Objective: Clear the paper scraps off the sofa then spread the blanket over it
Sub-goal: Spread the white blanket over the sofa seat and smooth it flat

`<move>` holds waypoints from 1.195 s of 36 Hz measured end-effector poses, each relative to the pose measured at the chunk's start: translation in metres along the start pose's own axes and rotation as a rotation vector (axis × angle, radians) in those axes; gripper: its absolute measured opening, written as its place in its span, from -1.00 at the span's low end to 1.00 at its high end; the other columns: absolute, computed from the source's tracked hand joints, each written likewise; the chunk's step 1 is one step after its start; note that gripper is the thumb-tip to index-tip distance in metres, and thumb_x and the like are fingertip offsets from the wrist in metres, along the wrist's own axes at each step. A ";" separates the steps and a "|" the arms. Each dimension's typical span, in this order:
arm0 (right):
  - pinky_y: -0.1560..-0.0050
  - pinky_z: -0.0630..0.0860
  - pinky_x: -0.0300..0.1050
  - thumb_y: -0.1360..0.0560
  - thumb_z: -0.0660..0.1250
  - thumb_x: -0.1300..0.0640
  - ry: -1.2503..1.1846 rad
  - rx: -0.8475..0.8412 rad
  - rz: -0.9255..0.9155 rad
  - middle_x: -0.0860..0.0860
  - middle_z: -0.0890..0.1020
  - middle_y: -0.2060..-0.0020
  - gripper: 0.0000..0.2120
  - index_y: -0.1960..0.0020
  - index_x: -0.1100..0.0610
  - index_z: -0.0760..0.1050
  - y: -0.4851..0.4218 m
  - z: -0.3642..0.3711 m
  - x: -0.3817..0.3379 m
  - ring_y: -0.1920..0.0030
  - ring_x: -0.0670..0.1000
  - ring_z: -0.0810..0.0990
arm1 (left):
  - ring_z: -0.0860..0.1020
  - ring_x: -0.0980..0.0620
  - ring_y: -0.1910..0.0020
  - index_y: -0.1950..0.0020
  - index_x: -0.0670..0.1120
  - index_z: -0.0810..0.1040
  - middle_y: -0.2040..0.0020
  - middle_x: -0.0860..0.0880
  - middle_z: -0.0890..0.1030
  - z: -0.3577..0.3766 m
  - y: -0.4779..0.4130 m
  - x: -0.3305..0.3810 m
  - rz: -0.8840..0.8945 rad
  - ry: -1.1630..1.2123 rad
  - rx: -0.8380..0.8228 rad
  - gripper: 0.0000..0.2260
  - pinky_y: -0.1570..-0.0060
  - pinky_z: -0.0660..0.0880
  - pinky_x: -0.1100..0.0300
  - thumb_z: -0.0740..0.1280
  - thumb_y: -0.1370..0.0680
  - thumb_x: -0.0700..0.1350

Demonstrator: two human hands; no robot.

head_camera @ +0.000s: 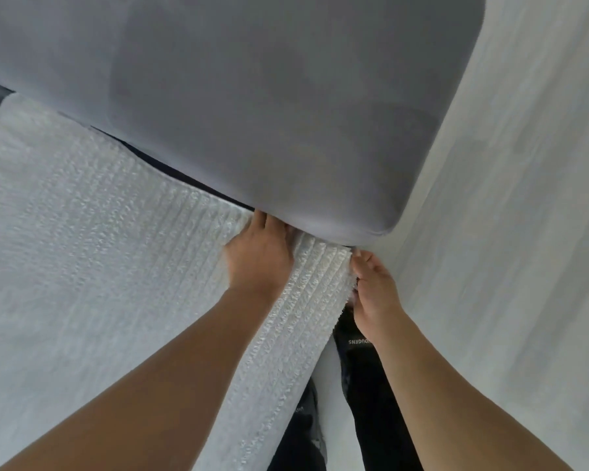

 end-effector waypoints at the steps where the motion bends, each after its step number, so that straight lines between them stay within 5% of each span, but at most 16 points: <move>1: -0.05 0.39 -0.03 -0.62 0.31 0.12 0.092 0.053 -0.034 0.07 0.55 0.09 -0.85 0.14 0.02 0.48 0.002 0.006 -0.005 0.01 0.10 0.48 | 0.48 -0.04 0.41 -0.08 -0.19 0.60 -0.01 -0.10 0.64 -0.005 0.000 -0.002 -0.017 0.009 -0.026 -0.56 0.49 0.31 0.19 0.11 -0.66 0.13; 4: 0.11 0.37 -0.07 -0.54 0.42 -0.02 0.474 0.358 -0.133 0.02 0.48 0.00 -0.80 -0.03 0.02 0.43 0.014 0.003 -0.023 -0.01 0.08 0.46 | 0.63 -0.15 0.19 -0.22 -0.09 0.59 -0.28 -0.03 0.56 -0.020 0.000 -0.013 -0.039 0.075 -0.111 -0.66 0.35 0.56 -0.01 0.14 -0.67 0.07; 6: 0.23 0.41 -0.07 -0.52 0.44 -0.02 0.605 0.447 -0.191 0.00 0.50 0.14 -0.75 0.04 0.08 0.42 0.027 0.004 -0.038 0.14 0.07 0.49 | 0.64 -0.15 0.09 -0.29 -0.03 0.56 -0.35 0.02 0.50 -0.031 -0.001 -0.026 -0.044 0.072 -0.137 -0.73 0.25 0.61 -0.08 0.18 -0.67 -0.01; 10: 0.32 0.42 -0.13 -0.59 0.31 0.13 0.724 0.324 -0.405 -0.05 0.58 0.34 -0.82 0.20 0.07 0.44 0.068 0.046 -0.038 0.31 0.00 0.55 | 0.64 -0.15 0.07 -0.32 0.00 0.54 -0.37 0.06 0.47 -0.062 -0.015 -0.069 -0.085 0.007 -0.141 -0.71 0.20 0.60 -0.06 0.21 -0.63 -0.18; 13: 0.16 0.46 -0.38 -0.65 0.21 0.12 0.925 -0.010 -0.580 -0.05 0.71 0.04 -0.81 -0.17 0.04 0.57 0.096 0.099 -0.023 0.13 -0.09 0.65 | 0.64 -0.18 -0.04 -0.42 0.04 0.48 -0.39 0.05 0.47 -0.074 -0.045 -0.104 -0.061 -0.073 -0.201 -0.61 0.13 0.55 -0.05 0.21 -0.62 -0.22; 16: -0.13 0.54 -0.18 -0.70 0.15 0.10 0.996 -0.108 -0.588 0.05 0.64 -0.23 -0.63 -0.49 0.09 0.37 0.093 0.141 -0.019 -0.20 0.05 0.64 | 0.62 -0.19 -0.14 -0.47 0.06 0.46 -0.43 0.03 0.46 -0.077 -0.068 -0.131 -0.019 -0.171 -0.301 -0.54 0.13 0.53 -0.04 0.22 -0.59 -0.25; 20: -0.11 0.60 0.14 -0.70 0.10 0.11 1.052 0.039 -0.565 0.16 0.62 -0.21 -0.57 -0.55 0.08 0.20 0.074 0.187 -0.030 -0.19 0.21 0.63 | 0.62 -0.23 -0.08 -0.41 0.00 0.50 -0.41 -0.03 0.46 -0.081 -0.084 -0.160 0.026 -0.246 -0.336 -0.59 0.16 0.54 -0.03 0.23 -0.58 -0.25; 27: 0.04 0.47 0.11 -0.63 0.15 0.25 1.284 0.275 -0.563 0.15 0.65 -0.11 -0.55 -0.50 0.16 0.21 0.058 0.205 -0.029 -0.15 0.23 0.62 | 0.46 -0.19 0.31 -0.36 -0.16 0.37 -0.39 -0.13 0.39 -0.081 -0.084 -0.170 0.145 -0.277 -0.356 -0.67 0.39 0.36 0.01 0.23 -0.59 -0.29; 30: 0.07 0.50 0.09 -0.62 0.21 0.23 1.306 0.311 -0.632 0.18 0.67 -0.01 -0.62 -0.42 0.21 0.27 0.056 0.205 -0.029 -0.06 0.24 0.65 | 0.48 -0.19 0.29 -0.37 -0.15 0.39 -0.42 -0.11 0.39 -0.081 -0.085 -0.170 0.172 -0.264 -0.338 -0.70 0.37 0.36 0.01 0.21 -0.63 -0.24; 34: 0.25 0.34 -0.03 -0.61 0.18 0.25 1.189 0.453 -0.742 0.07 0.58 0.32 -0.78 -0.25 0.14 0.41 0.062 0.201 -0.021 0.25 0.19 0.57 | 0.52 -0.23 0.16 -0.13 -0.22 0.50 -0.24 -0.18 0.47 -0.082 -0.076 -0.169 0.194 -0.245 -0.206 -0.87 0.37 0.34 0.01 0.24 -0.62 -0.22; 39: 0.40 0.09 -0.25 -0.60 0.20 0.28 1.065 0.664 -0.827 -0.01 0.40 0.51 -0.83 -0.07 0.11 0.53 0.061 0.205 -0.017 0.48 0.08 0.39 | 0.53 -0.20 0.12 -0.06 -0.17 0.54 -0.20 -0.15 0.48 -0.072 -0.072 -0.170 -0.005 -0.158 -0.042 -0.90 0.35 0.32 0.03 0.26 -0.60 -0.20; 43: 0.38 0.09 -0.27 -0.50 0.32 0.34 1.043 0.710 -0.949 -0.01 0.36 0.55 -0.85 0.06 0.12 0.59 0.062 0.211 -0.022 0.53 0.05 0.31 | 0.48 -0.16 0.25 -0.05 -0.14 0.55 -0.18 -0.12 0.49 -0.057 -0.079 -0.173 -0.160 -0.128 0.025 -0.81 0.34 0.28 0.05 0.23 -0.65 -0.05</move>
Point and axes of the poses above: each hand's wrist, its own y-axis away from the middle knuckle, its own z-axis out of the palm, x = y × z, the point moved 4 cm from there along -y, towards the middle knuckle
